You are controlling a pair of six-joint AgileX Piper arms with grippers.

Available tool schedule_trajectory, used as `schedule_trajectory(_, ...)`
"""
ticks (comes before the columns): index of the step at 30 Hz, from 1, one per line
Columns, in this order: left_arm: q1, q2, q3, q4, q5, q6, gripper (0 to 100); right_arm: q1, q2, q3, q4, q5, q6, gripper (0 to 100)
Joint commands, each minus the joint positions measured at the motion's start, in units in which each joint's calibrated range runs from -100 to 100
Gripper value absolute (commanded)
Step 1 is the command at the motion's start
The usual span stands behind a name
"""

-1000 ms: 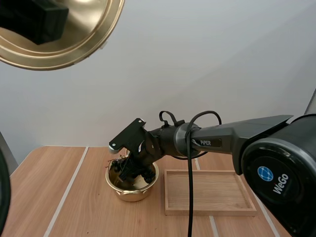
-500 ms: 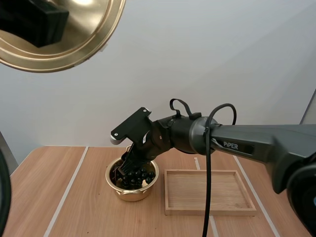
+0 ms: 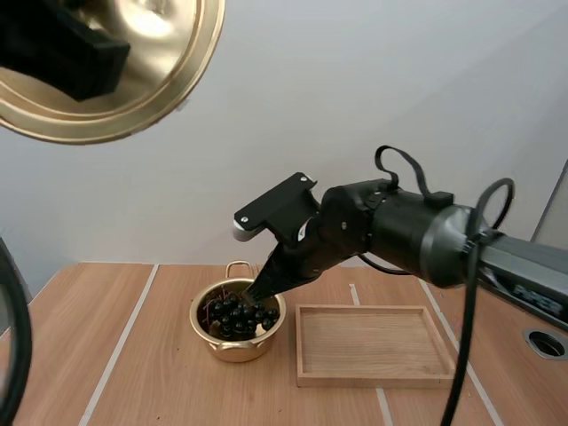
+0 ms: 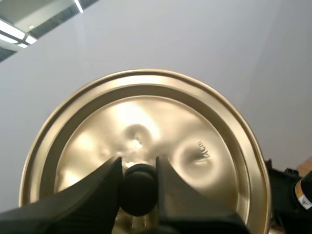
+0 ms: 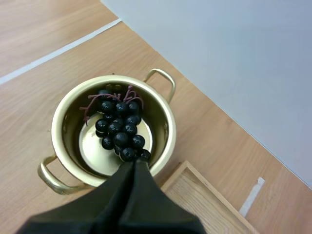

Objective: Open the lid, put the grape in the pot, and close it

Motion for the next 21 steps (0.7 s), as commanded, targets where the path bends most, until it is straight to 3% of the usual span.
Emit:
schedule_trajectory(1, -0.21, 4.47, -0.21, 0.74, 1.71, -1.05, 0, -1.90, -8.40, 3.17, 0.46, 4.60, -0.07, 0)
schedule_trajectory(11, -0.21, 15.90, 2.13, 0.52, 1.71, 0.43, 0, -2.73, -32.84, 8.39, -0.29, 21.19, 0.03, 0)
schedule_trajectory(16, -0.21, 19.39, 14.78, -1.49, 1.71, 3.24, 0, -4.71, -43.39, 8.54, -3.60, 30.57, 2.20, 0)
schedule_trajectory(21, -0.21, 22.36, 27.11, -3.77, -4.01, 5.37, 0, -7.82, -48.23, 8.67, -0.81, 34.10, 2.20, 0)
